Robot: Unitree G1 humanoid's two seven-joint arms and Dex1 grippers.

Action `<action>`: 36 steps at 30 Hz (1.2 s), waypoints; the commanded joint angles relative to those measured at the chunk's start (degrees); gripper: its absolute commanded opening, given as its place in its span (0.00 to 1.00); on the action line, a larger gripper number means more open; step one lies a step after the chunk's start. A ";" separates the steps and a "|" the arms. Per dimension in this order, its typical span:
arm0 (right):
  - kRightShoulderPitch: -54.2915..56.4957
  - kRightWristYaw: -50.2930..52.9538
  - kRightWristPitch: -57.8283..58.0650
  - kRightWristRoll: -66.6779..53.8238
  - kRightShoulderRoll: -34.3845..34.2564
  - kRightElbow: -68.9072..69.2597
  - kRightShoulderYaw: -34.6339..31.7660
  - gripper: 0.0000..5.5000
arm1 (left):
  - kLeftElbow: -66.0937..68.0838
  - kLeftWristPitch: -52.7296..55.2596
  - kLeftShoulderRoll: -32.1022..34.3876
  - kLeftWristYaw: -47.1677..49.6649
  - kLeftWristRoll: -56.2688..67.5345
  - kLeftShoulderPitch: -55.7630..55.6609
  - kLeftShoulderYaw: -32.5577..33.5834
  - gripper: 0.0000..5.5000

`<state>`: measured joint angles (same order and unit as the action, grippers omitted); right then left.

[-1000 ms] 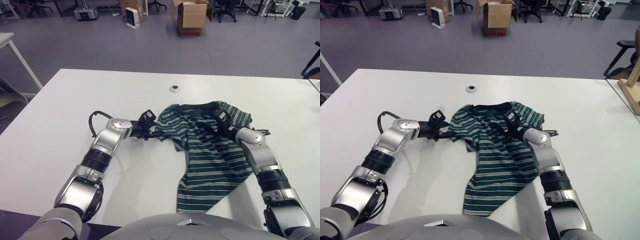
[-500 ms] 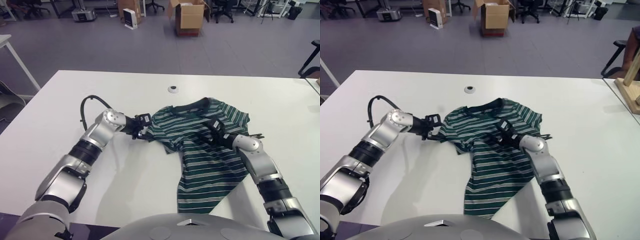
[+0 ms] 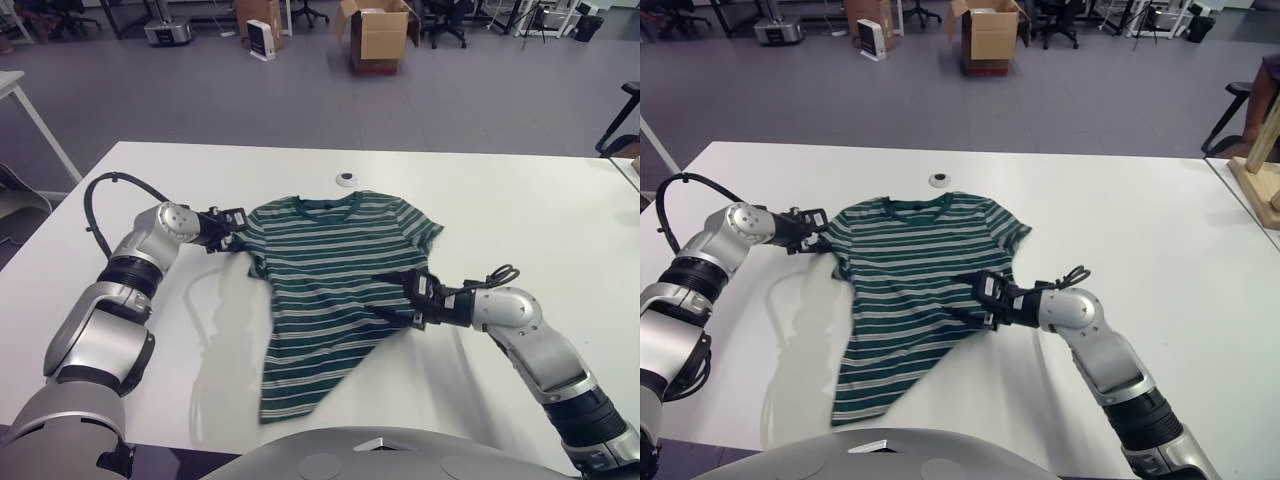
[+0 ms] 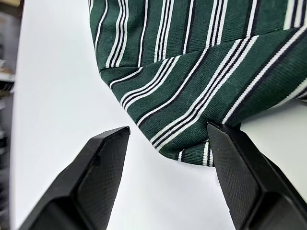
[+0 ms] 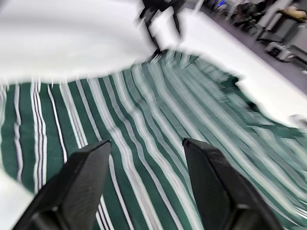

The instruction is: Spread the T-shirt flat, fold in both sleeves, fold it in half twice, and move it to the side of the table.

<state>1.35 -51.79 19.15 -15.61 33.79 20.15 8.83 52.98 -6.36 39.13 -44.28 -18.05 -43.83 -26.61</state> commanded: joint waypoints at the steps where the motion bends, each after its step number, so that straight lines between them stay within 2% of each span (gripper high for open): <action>1: -3.10 0.97 6.55 -5.01 3.98 -4.18 -10.08 0.51 | -1.96 -0.26 -0.56 -1.80 3.58 1.44 4.63 0.54; 4: -5.91 -0.82 8.49 -5.63 6.49 -15.32 -13.54 0.51 | -10.39 2.46 0.32 -4.50 9.19 3.07 10.33 0.54; 8: -7.12 -3.69 11.01 -8.01 3.95 -21.68 -11.90 0.51 | -22.85 8.59 1.44 -8.65 12.03 7.08 12.81 0.54; 13: -3.84 -4.94 3.05 -1.74 0.94 -24.97 -2.52 0.51 | -37.27 13.16 1.22 -20.00 15.95 19.85 7.58 0.54; 17: -0.53 -7.29 6.17 -5.57 -2.46 -28.16 -0.74 0.51 | -40.14 14.05 -1.01 -20.58 16.07 24.03 5.86 0.54; 22: -0.75 -10.17 15.20 -15.81 -6.51 -26.02 -2.57 0.34 | -37.31 12.82 -3.21 -18.19 13.74 24.16 4.73 0.54; 27: -2.07 -16.25 19.95 -19.03 -1.99 -17.83 -0.23 0.18 | -31.13 10.26 -2.52 -15.23 10.41 22.60 4.06 0.54; 32: 1.71 -18.21 25.40 -24.95 0.07 -15.70 -5.63 0.01 | -26.42 8.61 -2.64 -12.68 8.67 20.30 3.47 0.54; 36: 5.26 -17.70 32.78 -33.92 -0.55 -13.75 -10.07 0.00 | -26.90 6.53 -4.16 -10.20 9.04 19.23 3.94 0.54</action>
<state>3.67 -70.70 49.14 -46.30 33.54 5.56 1.16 24.76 -0.51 35.69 -55.10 -5.86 -26.39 -21.11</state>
